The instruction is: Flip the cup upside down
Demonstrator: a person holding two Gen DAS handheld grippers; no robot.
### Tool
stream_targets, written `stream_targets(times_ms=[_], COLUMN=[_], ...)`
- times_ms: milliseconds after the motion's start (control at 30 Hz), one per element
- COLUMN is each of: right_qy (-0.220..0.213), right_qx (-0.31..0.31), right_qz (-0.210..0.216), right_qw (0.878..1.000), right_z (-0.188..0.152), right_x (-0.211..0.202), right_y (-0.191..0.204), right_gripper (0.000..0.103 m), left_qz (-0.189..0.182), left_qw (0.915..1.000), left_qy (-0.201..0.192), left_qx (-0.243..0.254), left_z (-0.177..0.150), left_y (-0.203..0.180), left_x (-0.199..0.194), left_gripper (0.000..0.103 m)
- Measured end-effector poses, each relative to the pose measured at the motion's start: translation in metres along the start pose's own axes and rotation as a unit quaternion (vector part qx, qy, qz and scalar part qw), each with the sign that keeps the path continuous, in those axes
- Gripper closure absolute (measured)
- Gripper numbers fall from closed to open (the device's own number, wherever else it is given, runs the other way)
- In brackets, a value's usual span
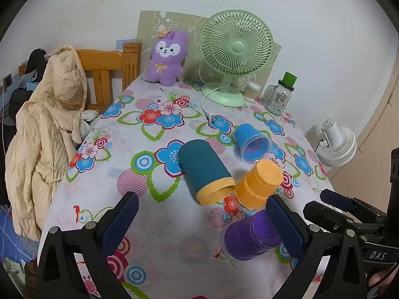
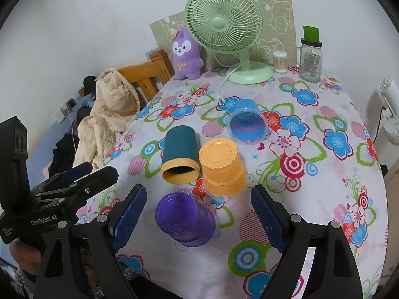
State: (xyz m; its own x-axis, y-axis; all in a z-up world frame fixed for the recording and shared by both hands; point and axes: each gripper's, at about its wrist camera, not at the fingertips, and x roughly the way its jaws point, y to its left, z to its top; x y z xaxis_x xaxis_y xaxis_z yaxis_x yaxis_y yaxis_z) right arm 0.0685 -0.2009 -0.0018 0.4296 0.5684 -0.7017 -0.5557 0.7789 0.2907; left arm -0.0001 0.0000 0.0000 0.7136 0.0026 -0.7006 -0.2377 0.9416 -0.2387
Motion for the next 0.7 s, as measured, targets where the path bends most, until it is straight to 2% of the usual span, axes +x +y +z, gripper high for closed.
stream_targets(times_ms=[700], right_qy=[0.003], right_qx=[0.001], right_qz=[0.001], right_qw=[1.0], right_z=[-0.001], right_x=[0.001], right_y=[-0.001], right_gripper=[0.015], left_qz=[0.003], left_qw=[1.0], left_qy=[0.001], left_qx=[0.001], left_z=[0.0], left_y=[-0.0002], left_x=[0.0], left_gripper=[0.0])
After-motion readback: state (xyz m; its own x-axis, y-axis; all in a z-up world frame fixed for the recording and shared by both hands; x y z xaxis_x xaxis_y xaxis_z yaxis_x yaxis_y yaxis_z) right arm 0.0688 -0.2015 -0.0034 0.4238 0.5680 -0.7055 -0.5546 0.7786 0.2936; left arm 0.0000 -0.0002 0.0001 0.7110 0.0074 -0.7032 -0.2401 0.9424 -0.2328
